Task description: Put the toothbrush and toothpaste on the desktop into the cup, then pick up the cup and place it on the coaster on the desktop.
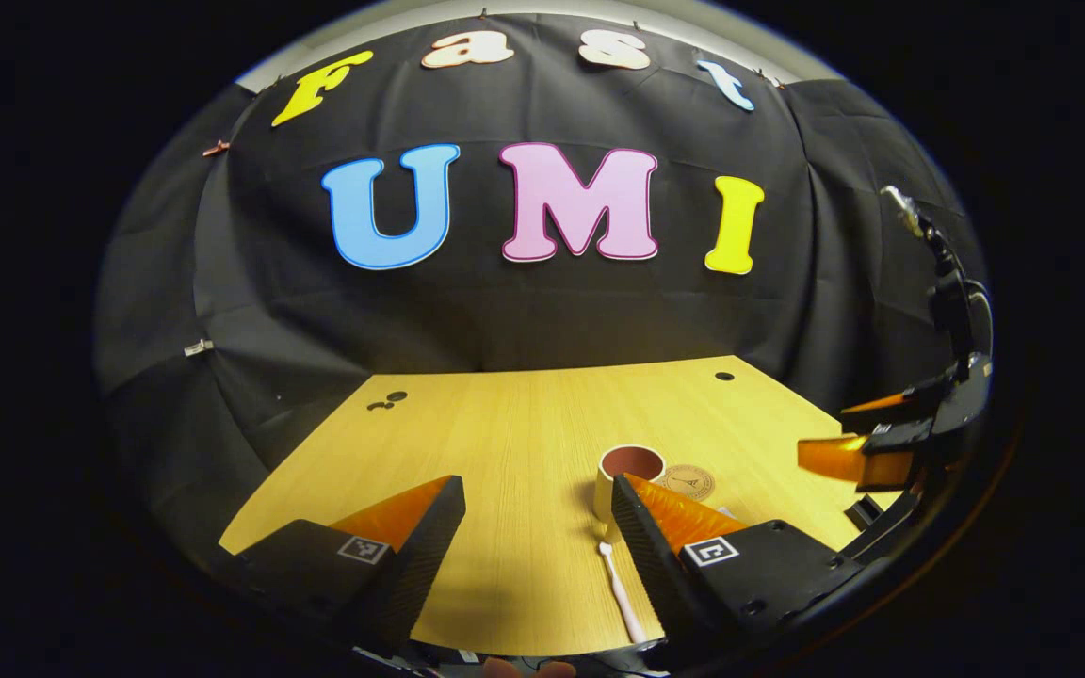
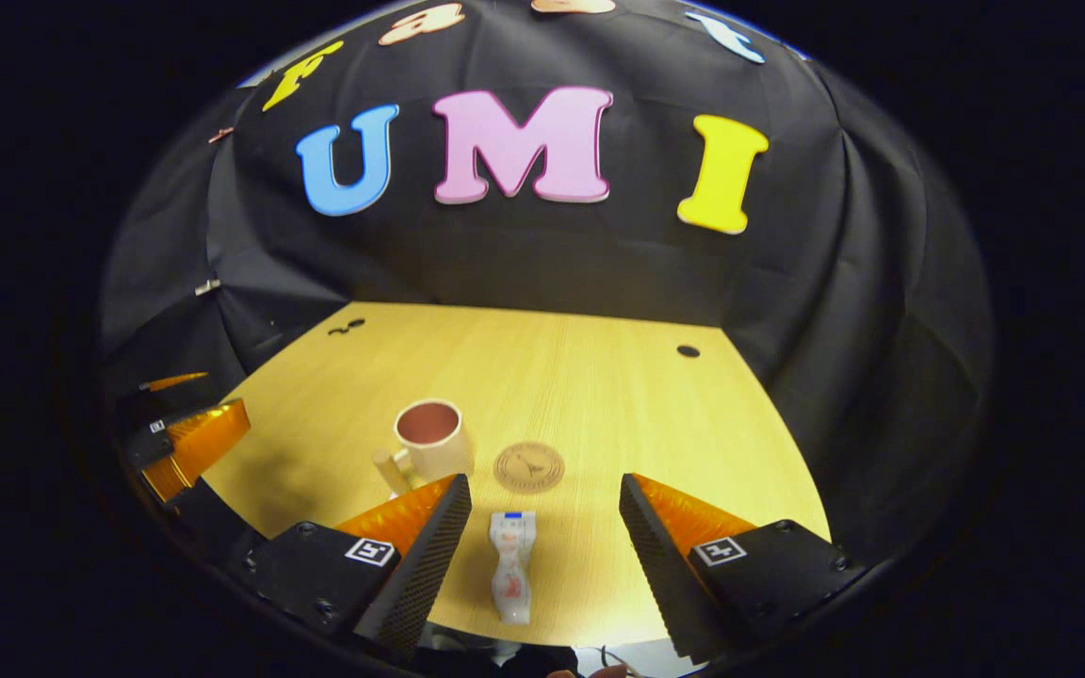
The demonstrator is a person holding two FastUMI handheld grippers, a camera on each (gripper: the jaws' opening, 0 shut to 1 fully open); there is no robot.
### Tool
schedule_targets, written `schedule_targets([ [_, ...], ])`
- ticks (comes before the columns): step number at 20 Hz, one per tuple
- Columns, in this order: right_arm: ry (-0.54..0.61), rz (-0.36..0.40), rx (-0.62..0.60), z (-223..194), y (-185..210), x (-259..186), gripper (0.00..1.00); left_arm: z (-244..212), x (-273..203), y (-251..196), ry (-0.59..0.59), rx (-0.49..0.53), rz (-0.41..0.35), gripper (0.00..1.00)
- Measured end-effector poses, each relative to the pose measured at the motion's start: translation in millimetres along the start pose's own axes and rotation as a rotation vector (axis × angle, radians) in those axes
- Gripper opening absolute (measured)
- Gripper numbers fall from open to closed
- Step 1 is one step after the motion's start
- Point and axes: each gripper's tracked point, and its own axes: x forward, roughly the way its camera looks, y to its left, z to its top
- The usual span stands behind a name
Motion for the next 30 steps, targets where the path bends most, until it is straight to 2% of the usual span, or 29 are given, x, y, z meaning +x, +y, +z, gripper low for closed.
schedule_targets([
  [4,0.161,0.032,-0.049,-48.3,18.7,14.9,0.98,-20.7,-9.1,8.3,0.04,-0.01,0.017,0.98],
  [10,0.357,0.062,-0.051,-105.9,33.7,53.3,0.98,-42.5,-18.9,24.7,0.094,-0.05,0.056,0.98],
  [18,0.536,0.082,-0.062,-149.4,35.5,83.6,0.89,-56.7,-31.5,38.1,0.123,-0.073,0.125,0.98],
  [20,0.555,0.081,-0.058,-153.7,35.0,87.6,0.78,-59.5,-33.2,35.6,0.131,-0.081,0.135,0.98],
  [21,0.564,0.079,-0.053,-156.1,34.8,89.1,0.77,-61.2,-33.9,32.6,0.133,-0.082,0.138,0.93],
  [22,0.565,0.08,-0.045,-154.4,34.9,89.9,0.73,-62.7,-34.4,29.4,0.138,-0.081,0.138,0.97],
  [23,0.565,0.079,-0.042,-155.1,34.3,93.0,0.6,-63.9,-34.8,26.2,0.141,-0.078,0.137,0.98],
  [24,0.566,0.078,-0.045,-152.4,34.0,93.5,0.63,-64.2,-33.9,21.7,0.146,-0.074,0.135,0.98],
  [25,0.568,0.08,-0.045,-153.5,33.0,95.0,0.61,-66.1,-32.8,17.4,0.151,-0.071,0.132,0.98],
  [28,0.587,0.077,-0.023,-152.5,27.2,93.4,0.34,-66.6,-27.8,0.8,0.171,-0.064,0.111,0.98],
  [30,0.586,0.106,-0.025,-154.3,27.1,95.1,0.35,-69.4,-23.1,-11.8,0.185,-0.059,0.085,0.98],
])
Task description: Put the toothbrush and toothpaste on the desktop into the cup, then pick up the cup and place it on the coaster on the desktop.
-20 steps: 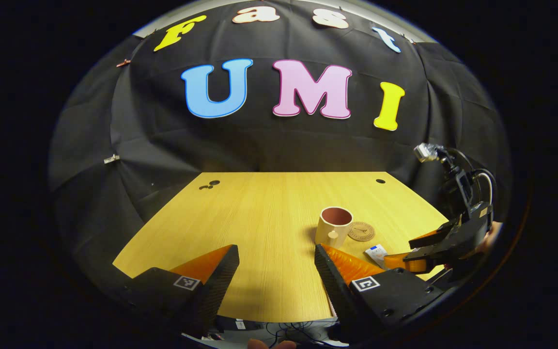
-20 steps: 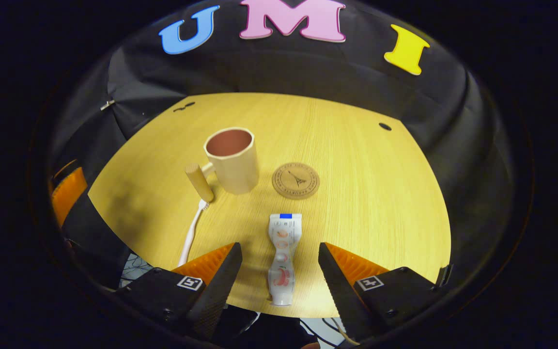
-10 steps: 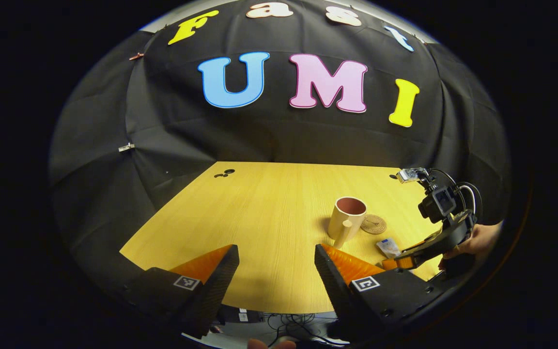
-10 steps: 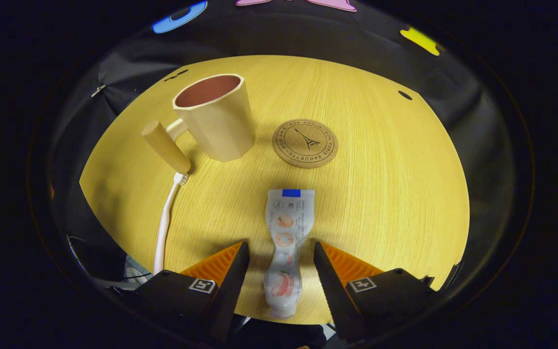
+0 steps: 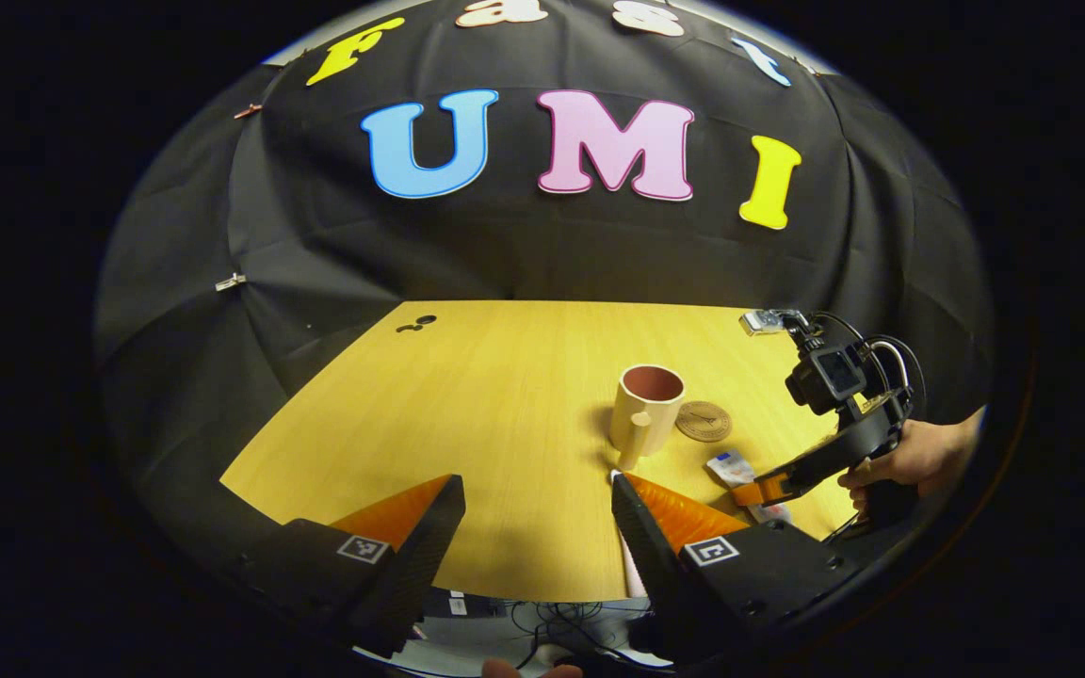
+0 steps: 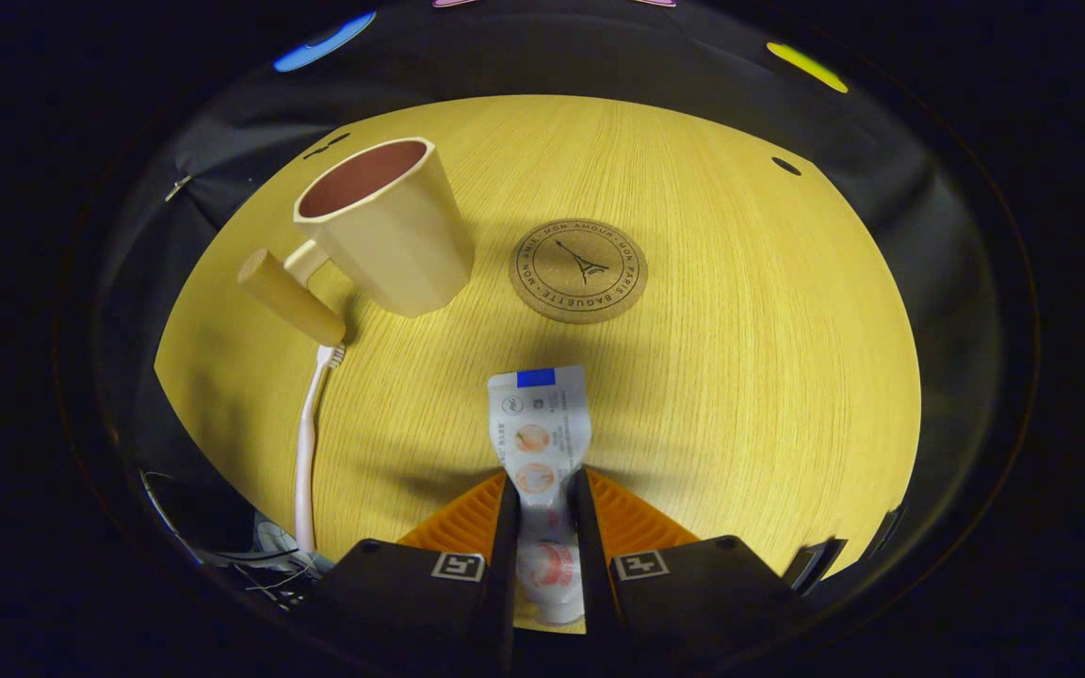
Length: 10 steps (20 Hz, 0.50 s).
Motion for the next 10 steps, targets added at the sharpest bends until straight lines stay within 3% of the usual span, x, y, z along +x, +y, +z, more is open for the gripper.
schedule_targets([
  [5,-0.031,0.08,0.009,-0.9,0.3,-5.1,0.22,-13.8,19.4,-34.5,0.061,0.01,-0.069,0.98],
  [10,-0.174,0.206,0.009,5.4,-3.9,-34.6,0.22,-43.7,47.7,-60.1,0.154,0.038,-0.107,0.98],
])
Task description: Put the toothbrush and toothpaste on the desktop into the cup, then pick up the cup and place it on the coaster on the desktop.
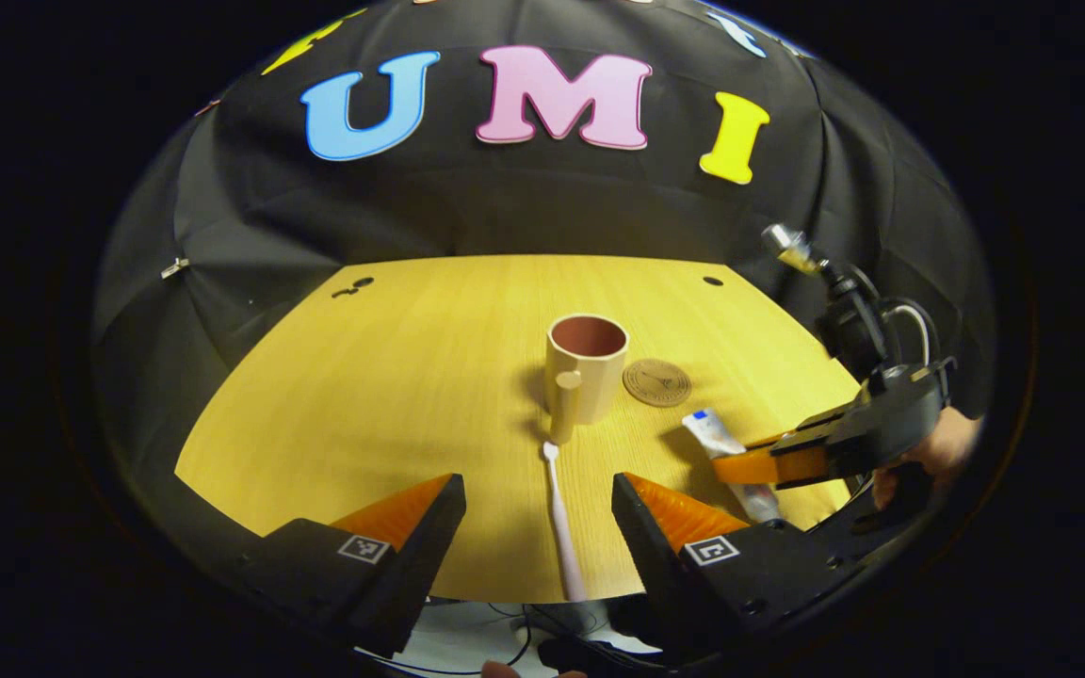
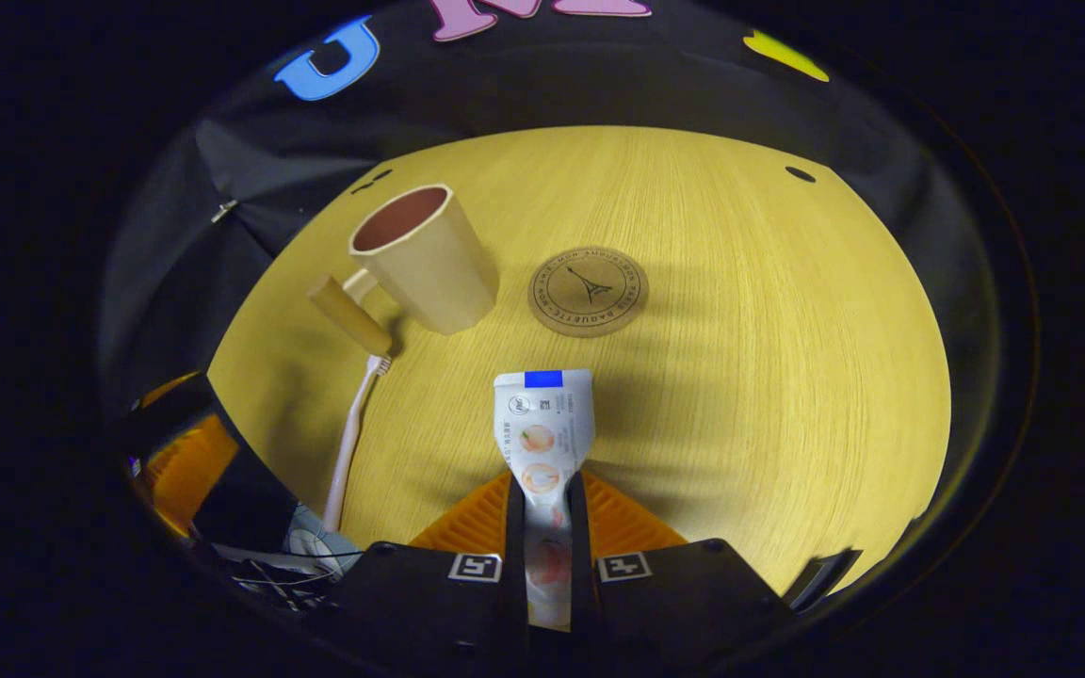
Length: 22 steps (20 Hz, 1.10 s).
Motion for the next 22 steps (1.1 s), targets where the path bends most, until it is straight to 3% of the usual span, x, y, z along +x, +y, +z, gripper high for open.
schedule_targets([
  [7,-0.18,0.143,0.047,37.5,-5.7,-61.5,0.22,-29.7,39.0,-9.6,0.119,0.009,0.023,0.95],
  [14,-0.251,0.136,0.094,64.2,-42.6,-93.9,0.22,-45.1,71.2,-15.7,0.215,-0.03,0.053,0.87],
  [18,-0.259,0.131,0.118,69.6,-58.3,-96.3,0.22,-57.4,81.2,-6.2,0.281,-0.002,0.11,0.81],
  [22,-0.257,0.134,0.125,72.9,-67.8,-95.8,0.22,-58.5,81.6,-7.6,0.29,-0.019,0.095,0.77],
])
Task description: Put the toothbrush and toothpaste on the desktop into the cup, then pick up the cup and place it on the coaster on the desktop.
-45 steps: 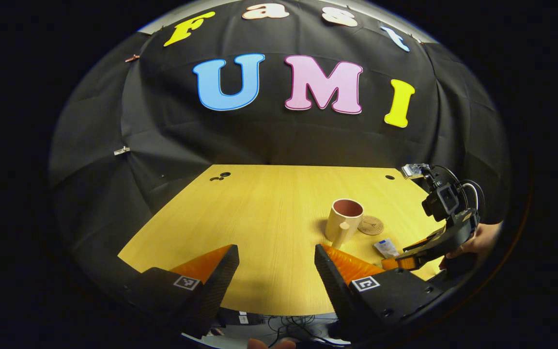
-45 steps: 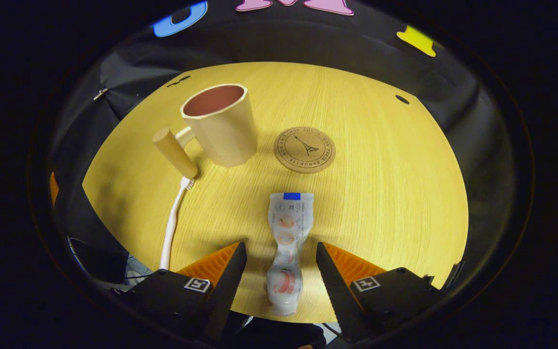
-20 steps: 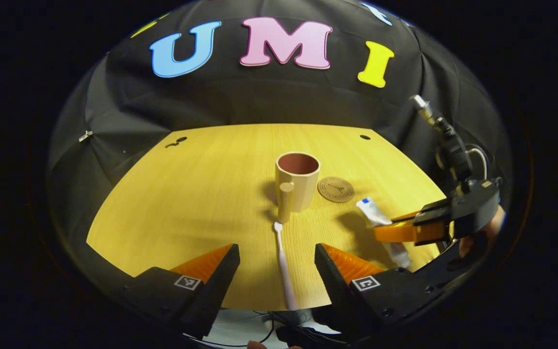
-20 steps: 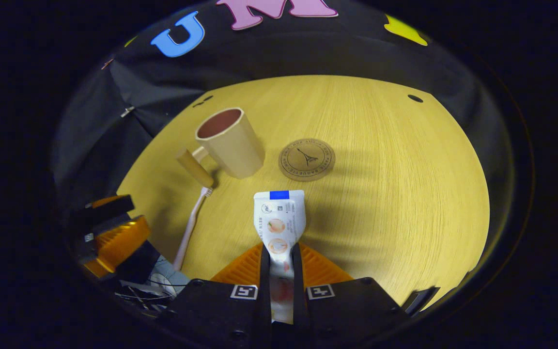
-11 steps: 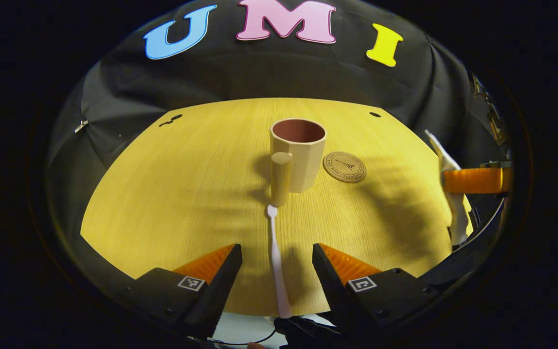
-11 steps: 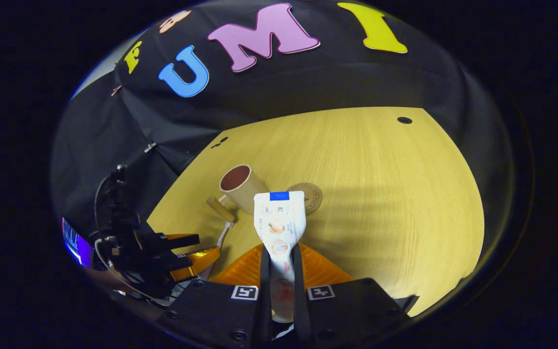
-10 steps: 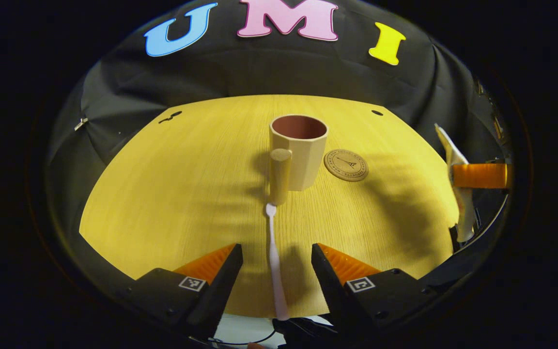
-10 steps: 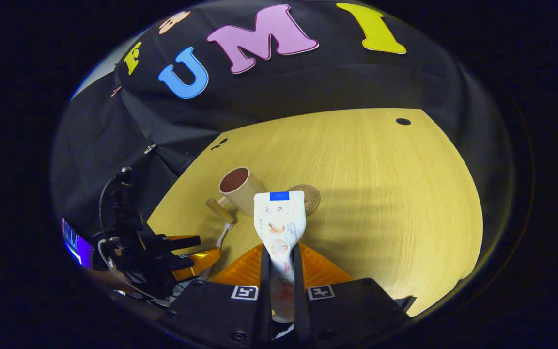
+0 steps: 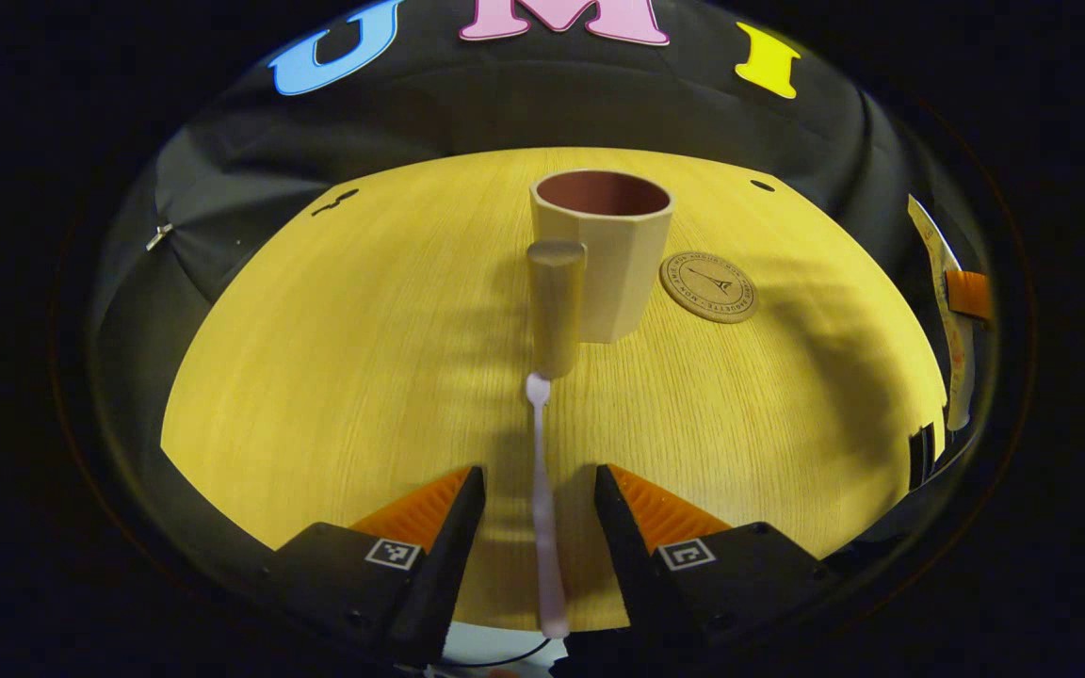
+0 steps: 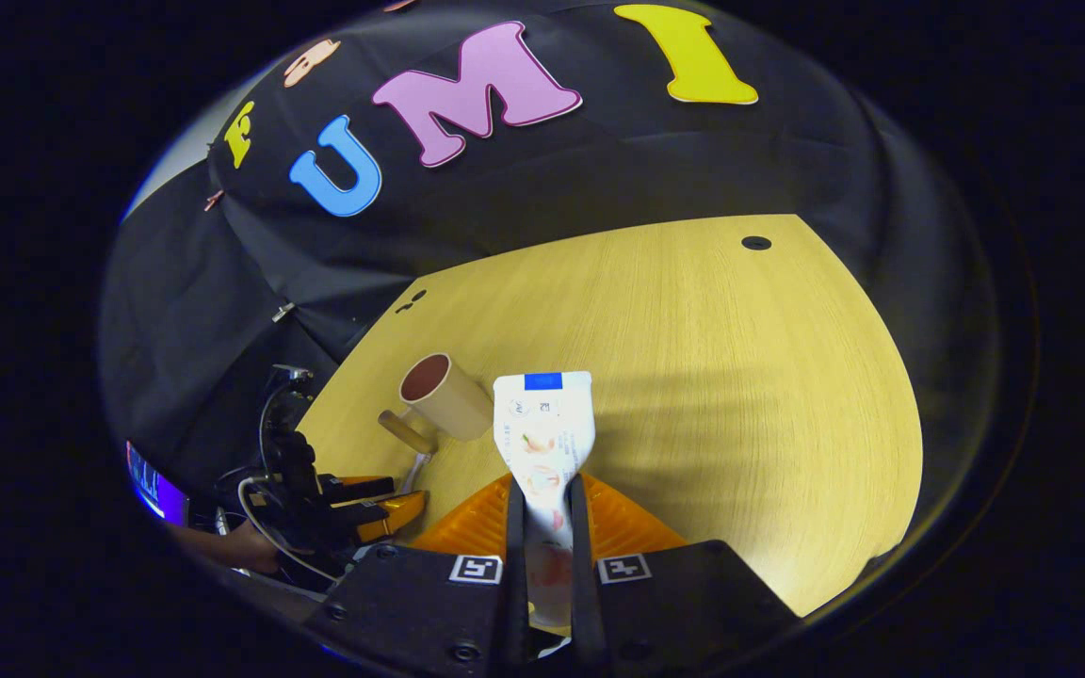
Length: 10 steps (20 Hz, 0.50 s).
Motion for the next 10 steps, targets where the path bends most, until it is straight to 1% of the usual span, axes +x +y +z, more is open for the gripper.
schedule_targets([
  [1,-0.002,0.001,0.008,1.4,-1.5,1.4,0.22,-2.1,-0.2,-0.9,0.014,-0.01,-0.01,0.77],
  [3,-0.012,0.004,0.024,5.7,-4.7,3.2,0.22,-0.3,1.8,-0.9,0.023,-0.033,-0.004,0.73],
  [4,-0.017,0.007,0.031,8.1,-6.1,4.2,0.22,-0.4,4.0,0.1,0.023,-0.036,0.001,0.71],
  [5,-0.02,0.01,0.036,9.4,-6.4,5.7,0.22,-0.7,5.7,-0.8,0.024,-0.035,0.004,0.65],
  [6,-0.024,0.014,0.041,7.9,-4.5,3.7,0.22,0.7,8.5,-0.3,0.022,-0.027,0.009,0.54],
  [8,-0.029,0.025,0.055,10.8,-3.7,2.1,0.22,3.0,9.4,4.3,0.019,0.01,0.041,0.28],
  [9,-0.029,0.029,0.06,11.2,-4.5,2.1,0.22,2.0,11.1,4.0,0.024,0.017,0.042,0.2],
  [10,-0.033,0.03,0.063,11.2,-5.5,1.7,0.22,3.1,10.3,3.7,0.037,0.025,0.042,0.14],
])
